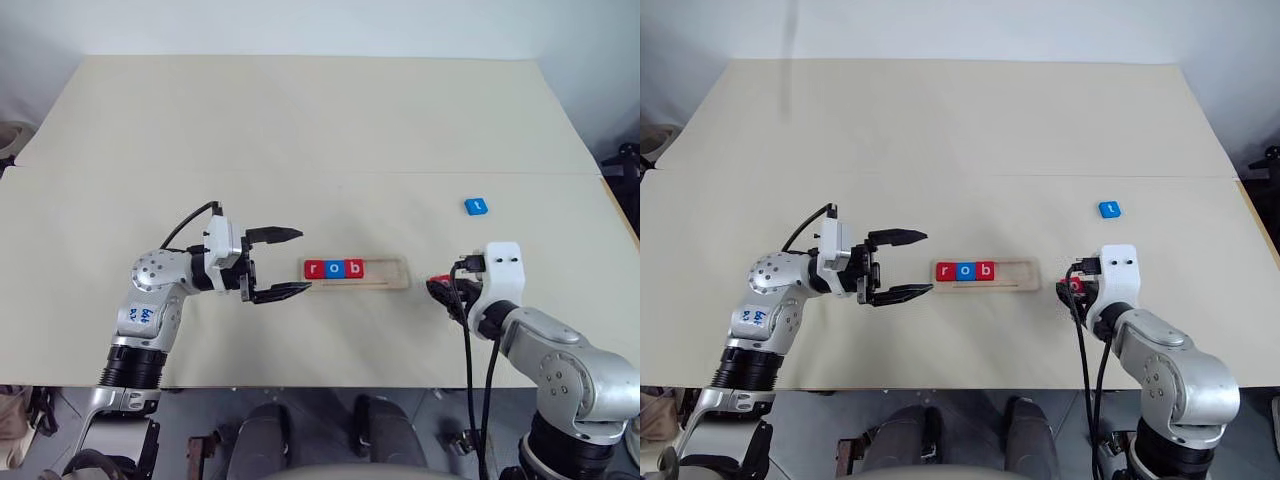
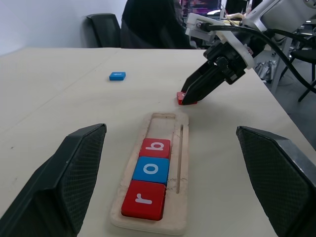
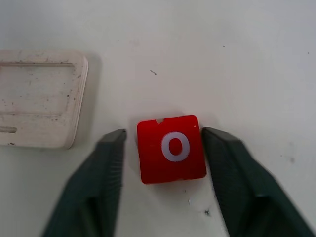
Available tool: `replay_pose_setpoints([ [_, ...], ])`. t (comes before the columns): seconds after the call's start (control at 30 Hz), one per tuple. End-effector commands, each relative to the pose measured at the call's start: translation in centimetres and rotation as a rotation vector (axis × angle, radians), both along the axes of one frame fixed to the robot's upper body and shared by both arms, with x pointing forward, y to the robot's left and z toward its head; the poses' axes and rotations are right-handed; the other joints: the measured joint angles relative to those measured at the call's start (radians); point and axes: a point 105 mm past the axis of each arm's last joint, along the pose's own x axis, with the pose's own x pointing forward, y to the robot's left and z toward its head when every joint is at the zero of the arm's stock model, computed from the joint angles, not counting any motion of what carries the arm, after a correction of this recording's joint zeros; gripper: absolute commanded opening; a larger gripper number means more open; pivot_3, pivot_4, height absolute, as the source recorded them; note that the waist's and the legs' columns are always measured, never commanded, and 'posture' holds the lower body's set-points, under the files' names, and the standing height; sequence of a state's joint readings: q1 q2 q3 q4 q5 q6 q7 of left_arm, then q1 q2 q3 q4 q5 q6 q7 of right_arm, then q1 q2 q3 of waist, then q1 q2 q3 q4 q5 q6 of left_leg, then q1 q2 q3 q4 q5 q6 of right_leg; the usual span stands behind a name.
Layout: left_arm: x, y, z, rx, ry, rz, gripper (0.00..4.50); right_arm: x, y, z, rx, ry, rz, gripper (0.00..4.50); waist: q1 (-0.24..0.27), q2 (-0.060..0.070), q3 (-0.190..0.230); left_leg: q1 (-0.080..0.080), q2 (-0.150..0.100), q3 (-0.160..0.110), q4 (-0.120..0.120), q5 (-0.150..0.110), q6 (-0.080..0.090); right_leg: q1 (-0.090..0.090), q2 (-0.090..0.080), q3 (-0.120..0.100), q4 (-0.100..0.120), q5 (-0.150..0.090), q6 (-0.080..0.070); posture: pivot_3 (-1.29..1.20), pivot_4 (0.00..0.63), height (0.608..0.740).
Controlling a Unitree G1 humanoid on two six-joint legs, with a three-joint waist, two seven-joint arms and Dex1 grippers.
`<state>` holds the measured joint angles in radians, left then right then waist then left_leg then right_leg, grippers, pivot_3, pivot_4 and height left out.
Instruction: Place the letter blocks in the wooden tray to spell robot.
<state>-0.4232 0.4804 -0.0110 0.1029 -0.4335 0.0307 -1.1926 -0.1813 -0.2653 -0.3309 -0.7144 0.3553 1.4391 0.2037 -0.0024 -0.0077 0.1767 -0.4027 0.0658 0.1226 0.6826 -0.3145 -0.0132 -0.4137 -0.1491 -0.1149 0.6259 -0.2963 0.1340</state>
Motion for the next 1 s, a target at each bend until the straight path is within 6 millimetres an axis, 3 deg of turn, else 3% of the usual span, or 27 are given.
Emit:
replay_pose_setpoints([
  [0.03,-0.1,0.2,0.5,-0.010,-0.018,-0.001,4.50,0.3,-1.0,1.3,-0.037,-0.044,0.025,3.88,0.001,0.000,0.000,0.000,0.000,0.000,0.000,0.000,0.000,0.000,0.000,0.000,0.000,0.000,0.000,0.00,0.150,0.740],
  [0.1,-0.3,0.5,0.5,-0.007,-0.019,0.007,4.50,0.6,-1.5,2.6,-0.074,-0.075,0.121,4.47,0.002,0.000,0.000,0.000,0.000,0.000,0.000,0.000,0.000,0.000,0.000,0.000,0.000,0.000,0.000,0.00,0.150,0.740],
  [0.3,-1.0,1.2,0.4,0.011,-0.022,0.005,4.50,0.3,-1.8,5.0,-0.200,-0.146,0.605,4.47,0.000,0.000,0.000,0.000,0.000,0.000,-0.001,-0.001,0.001,0.000,0.000,0.000,-0.002,0.000,0.000,0.00,0.150,0.740],
  [0.5,-2.3,1.8,0.1,0.044,-0.020,-0.022,4.50,0.6,-3.7,4.1,-0.358,-0.105,1.036,4.47,-0.002,-0.001,0.001,0.002,0.000,0.001,-0.001,0.000,0.001,0.002,0.000,0.000,-0.003,0.000,0.001,0.00,0.150,0.740],
  [0.67,-2.6,1.5,0.1,0.050,-0.034,-0.023,4.50,2.1,-5.2,2.7,-0.435,-0.051,1.175,4.47,0.001,-0.001,0.001,0.002,0.000,0.001,0.001,0.000,0.001,0.002,0.000,0.000,-0.002,0.000,0.001,0.00,0.150,0.740],
  [0.9,-2.9,1.1,0.0,0.044,-0.040,-0.019,4.50,3.6,-5.0,1.3,-0.455,-0.041,1.218,4.47,0.000,-0.001,0.001,0.002,0.000,0.002,0.001,0.000,0.000,0.002,0.000,0.000,-0.002,0.000,0.001,0.00,0.150,0.740],
  [1.0,-2.8,1.1,0.0,0.038,-0.043,-0.007,4.50,3.8,-4.9,0.7,-0.451,-0.041,1.226,3.91,0.000,-0.001,0.001,0.002,0.000,0.002,0.001,0.000,0.000,0.002,0.000,0.000,-0.002,0.000,0.001,0.00,0.150,0.740],
])
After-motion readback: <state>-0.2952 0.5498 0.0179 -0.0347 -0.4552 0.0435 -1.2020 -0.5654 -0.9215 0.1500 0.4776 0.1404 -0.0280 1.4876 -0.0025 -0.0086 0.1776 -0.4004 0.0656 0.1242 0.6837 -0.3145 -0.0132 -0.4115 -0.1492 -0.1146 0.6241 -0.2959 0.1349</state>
